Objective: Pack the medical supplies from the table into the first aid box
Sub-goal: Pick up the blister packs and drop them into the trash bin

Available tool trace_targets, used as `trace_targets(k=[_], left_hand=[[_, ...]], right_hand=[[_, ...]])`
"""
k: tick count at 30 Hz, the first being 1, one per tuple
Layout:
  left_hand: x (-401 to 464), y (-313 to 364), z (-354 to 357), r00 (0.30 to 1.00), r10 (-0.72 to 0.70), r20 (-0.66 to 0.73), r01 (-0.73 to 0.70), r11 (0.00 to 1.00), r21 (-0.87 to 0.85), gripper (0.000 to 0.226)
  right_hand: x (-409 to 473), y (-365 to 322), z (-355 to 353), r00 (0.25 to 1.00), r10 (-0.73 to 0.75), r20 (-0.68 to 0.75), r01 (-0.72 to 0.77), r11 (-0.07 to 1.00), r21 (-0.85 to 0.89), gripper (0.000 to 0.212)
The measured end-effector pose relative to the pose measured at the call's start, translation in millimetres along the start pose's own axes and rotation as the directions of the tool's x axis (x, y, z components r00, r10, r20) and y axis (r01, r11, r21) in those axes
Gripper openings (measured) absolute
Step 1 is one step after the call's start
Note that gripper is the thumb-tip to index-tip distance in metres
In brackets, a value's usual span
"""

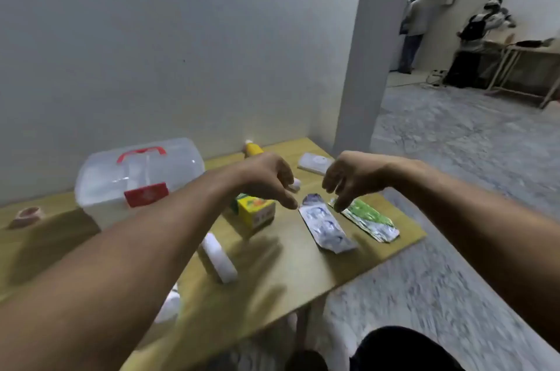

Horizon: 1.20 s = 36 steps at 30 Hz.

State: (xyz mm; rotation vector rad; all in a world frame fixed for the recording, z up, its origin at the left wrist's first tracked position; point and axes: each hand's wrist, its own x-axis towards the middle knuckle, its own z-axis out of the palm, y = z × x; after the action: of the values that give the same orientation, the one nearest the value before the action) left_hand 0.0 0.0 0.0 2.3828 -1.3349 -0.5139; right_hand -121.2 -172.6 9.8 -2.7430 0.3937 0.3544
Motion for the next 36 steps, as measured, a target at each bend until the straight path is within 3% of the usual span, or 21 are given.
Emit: trace_targets(k=[8,13,15,18,24,26,29,32,36], left_hand=[[-30,52,58,1.000,0.016,-0.013,-0.015,0.996,0.089,0.062],[-22,62,96,0.999,-0.018,0.032,0.013,0.990,0.141,0.086],[-17,61,111,0.995,-0.048,0.089,0.031,0.983,0.181,0.096],[-11,60,130,0.995,-0.056,0.085,0.029,0.956,0.291,0.083],[-8,71,167,0.973,0.165,-0.165,-0.120,0.961,0.250,0.019],[-7,84,177,0.952,0.191,-0.239,-0.133,0.962,0.239,0.005],[-4,108,192,0.925,0.218,-0.311,-0.162,0.967,0.195,0.019],[1,134,210,0.885,0.349,-0.307,-0.304,0.935,0.185,0.021],[9,165,249,0.803,0.503,-0.320,-0.486,0.863,0.138,0.020]], right_hand=[[-60,49,37,0.991,0.046,-0.127,-0.043,0.999,0.029,0.057],[-62,79,64,0.984,0.125,-0.125,-0.130,0.991,-0.032,0.096],[-65,88,74,0.986,0.142,-0.082,-0.146,0.988,-0.048,0.101],[-73,99,90,0.990,0.094,-0.102,-0.107,0.985,-0.135,0.064],[-85,134,129,0.863,-0.094,-0.497,-0.081,0.944,-0.319,0.010],[-96,145,135,0.809,-0.131,-0.573,-0.089,0.936,-0.340,0.016],[-120,165,144,0.742,-0.100,-0.663,-0.128,0.949,-0.287,0.015],[-143,188,157,0.715,-0.008,-0.699,-0.172,0.967,-0.187,0.014],[-168,223,191,0.730,0.231,-0.643,-0.292,0.956,0.013,0.015]])
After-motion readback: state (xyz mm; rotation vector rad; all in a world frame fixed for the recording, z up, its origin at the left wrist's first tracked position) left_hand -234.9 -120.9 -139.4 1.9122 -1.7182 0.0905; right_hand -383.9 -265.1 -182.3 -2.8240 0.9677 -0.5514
